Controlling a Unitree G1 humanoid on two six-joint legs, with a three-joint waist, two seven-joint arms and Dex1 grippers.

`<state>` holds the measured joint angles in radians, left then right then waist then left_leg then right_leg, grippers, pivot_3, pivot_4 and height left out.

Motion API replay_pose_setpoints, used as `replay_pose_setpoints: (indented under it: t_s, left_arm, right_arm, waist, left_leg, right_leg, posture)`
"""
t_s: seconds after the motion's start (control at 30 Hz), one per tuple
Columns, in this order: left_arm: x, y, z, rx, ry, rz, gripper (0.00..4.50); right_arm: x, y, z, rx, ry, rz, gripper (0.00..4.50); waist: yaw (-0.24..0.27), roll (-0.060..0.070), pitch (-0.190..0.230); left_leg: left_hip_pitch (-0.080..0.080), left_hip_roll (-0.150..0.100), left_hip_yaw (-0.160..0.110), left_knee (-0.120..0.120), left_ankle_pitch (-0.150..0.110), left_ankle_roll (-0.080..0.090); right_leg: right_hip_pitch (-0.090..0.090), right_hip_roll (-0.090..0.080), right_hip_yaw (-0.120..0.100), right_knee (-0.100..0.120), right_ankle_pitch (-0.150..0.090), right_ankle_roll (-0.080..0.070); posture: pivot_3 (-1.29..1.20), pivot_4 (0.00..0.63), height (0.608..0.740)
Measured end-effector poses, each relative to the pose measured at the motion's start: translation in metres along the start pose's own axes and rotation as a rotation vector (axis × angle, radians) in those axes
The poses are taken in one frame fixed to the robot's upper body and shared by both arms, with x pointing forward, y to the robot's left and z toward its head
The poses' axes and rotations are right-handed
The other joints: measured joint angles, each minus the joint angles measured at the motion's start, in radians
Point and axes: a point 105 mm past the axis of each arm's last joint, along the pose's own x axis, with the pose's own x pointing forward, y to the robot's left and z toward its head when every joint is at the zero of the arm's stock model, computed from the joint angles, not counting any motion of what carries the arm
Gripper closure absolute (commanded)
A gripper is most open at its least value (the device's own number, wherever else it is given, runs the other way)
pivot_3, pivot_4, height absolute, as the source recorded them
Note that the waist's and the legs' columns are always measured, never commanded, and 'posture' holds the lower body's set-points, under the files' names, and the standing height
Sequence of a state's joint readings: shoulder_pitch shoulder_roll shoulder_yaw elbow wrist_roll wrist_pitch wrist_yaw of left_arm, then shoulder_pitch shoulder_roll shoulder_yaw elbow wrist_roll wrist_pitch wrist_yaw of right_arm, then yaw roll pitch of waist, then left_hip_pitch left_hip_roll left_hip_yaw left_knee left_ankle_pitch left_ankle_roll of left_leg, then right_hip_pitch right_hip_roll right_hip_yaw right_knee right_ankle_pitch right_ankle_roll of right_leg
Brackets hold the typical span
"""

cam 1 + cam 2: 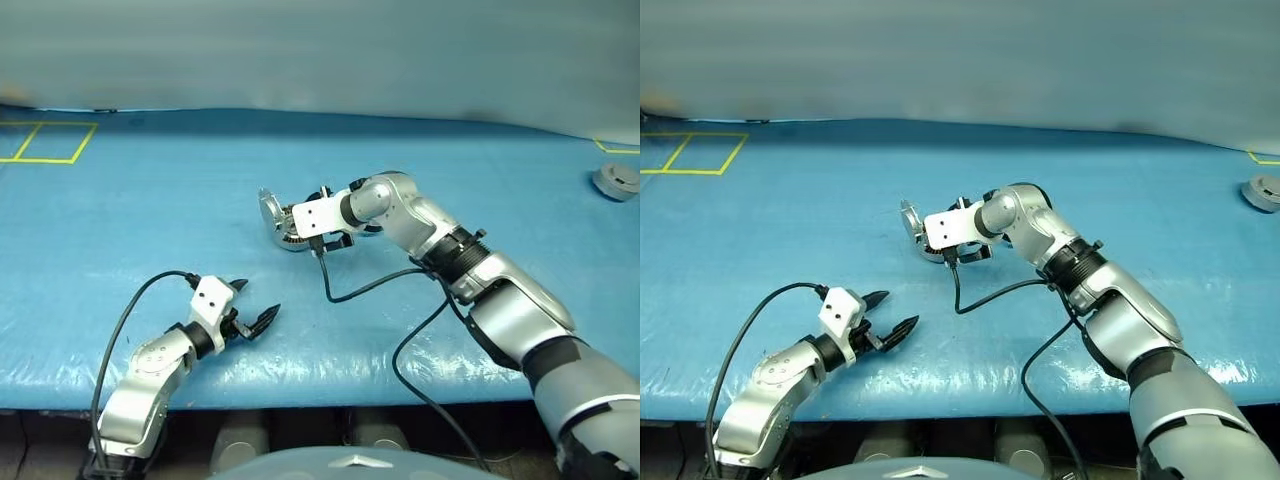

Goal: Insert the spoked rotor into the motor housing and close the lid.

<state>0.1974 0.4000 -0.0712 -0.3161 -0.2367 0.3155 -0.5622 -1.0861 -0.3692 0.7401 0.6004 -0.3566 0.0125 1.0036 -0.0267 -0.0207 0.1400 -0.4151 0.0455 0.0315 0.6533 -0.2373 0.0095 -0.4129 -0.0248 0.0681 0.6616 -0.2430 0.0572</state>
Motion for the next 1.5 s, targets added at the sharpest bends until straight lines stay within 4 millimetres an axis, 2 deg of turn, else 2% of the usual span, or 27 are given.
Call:
replay_pose_setpoints:
  t_s: [0.2,0.4,0.67,0.93,1.37,1.47,1.5]
  left_arm:
    - [-0.002,-0.002,-0.003,-0.007,-0.003,0.016,0.00]
    - [-0.001,-0.003,-0.003,-0.012,-0.009,0.018,0.00]
    - [0.000,-0.005,-0.003,-0.018,-0.022,0.030,0.00]
    - [-0.002,-0.004,-0.006,-0.029,-0.017,0.052,0.00]
    - [-0.004,-0.005,-0.007,-0.037,-0.035,0.071,0.00]
    - [-0.004,-0.005,-0.007,-0.038,-0.036,0.078,0.00]
    - [-0.004,-0.005,-0.006,-0.038,-0.037,0.079,0.00]
  right_arm:
    - [0.010,0.007,-0.002,-0.054,0.014,0.094,0.03]
    - [0.020,0.015,0.003,-0.095,0.005,0.148,0.03]
    - [0.028,0.010,0.014,-0.124,-0.008,0.143,0.03]
    - [0.024,-0.007,0.020,-0.122,-0.006,0.099,0.03]
    - [0.032,0.005,0.012,-0.128,0.038,0.179,0.03]
    - [0.033,0.007,0.013,-0.131,0.042,0.197,0.59]
    - [0.033,0.008,0.012,-0.130,0.044,0.201,0.90]
  waist:
    - [-0.006,0.002,0.001]
    - [-0.011,0.005,0.003]
    - [-0.017,0.006,0.005]
    - [-0.016,0.007,0.006]
    - [-0.016,0.007,0.007]
    - [-0.016,0.007,0.007]
    - [-0.016,0.007,0.007]
  left_leg:
    - [0.001,0.000,0.000,0.000,0.000,0.000]
    - [0.001,0.000,0.000,0.000,0.000,0.000]
    - [0.002,0.000,0.000,0.000,0.001,-0.001]
    - [0.002,0.000,0.000,0.000,0.001,-0.001]
    - [0.002,0.000,0.000,0.000,0.001,-0.001]
    - [0.003,0.000,0.000,0.000,0.001,-0.001]
    - [0.003,0.000,0.000,0.000,0.001,-0.001]
  right_leg:
    - [0.000,0.000,0.000,0.001,-0.001,-0.001]
    - [0.000,0.000,0.000,0.002,0.000,0.000]
    - [0.000,0.000,0.000,0.004,0.000,-0.001]
    - [0.000,0.000,0.000,0.004,0.000,-0.001]
    - [0.000,0.000,0.000,0.004,0.000,-0.001]
    - [0.001,0.000,0.000,0.004,0.000,-0.001]
    - [0.001,0.000,0.000,0.004,-0.001,-0.001]
  posture:
    - [0.00,0.150,0.740]
    - [0.00,0.150,0.740]
    - [0.00,0.150,0.740]
    - [0.00,0.150,0.740]
    - [0.00,0.150,0.740]
    - [0.00,0.150,0.740]
    - [0.00,0.150,0.740]
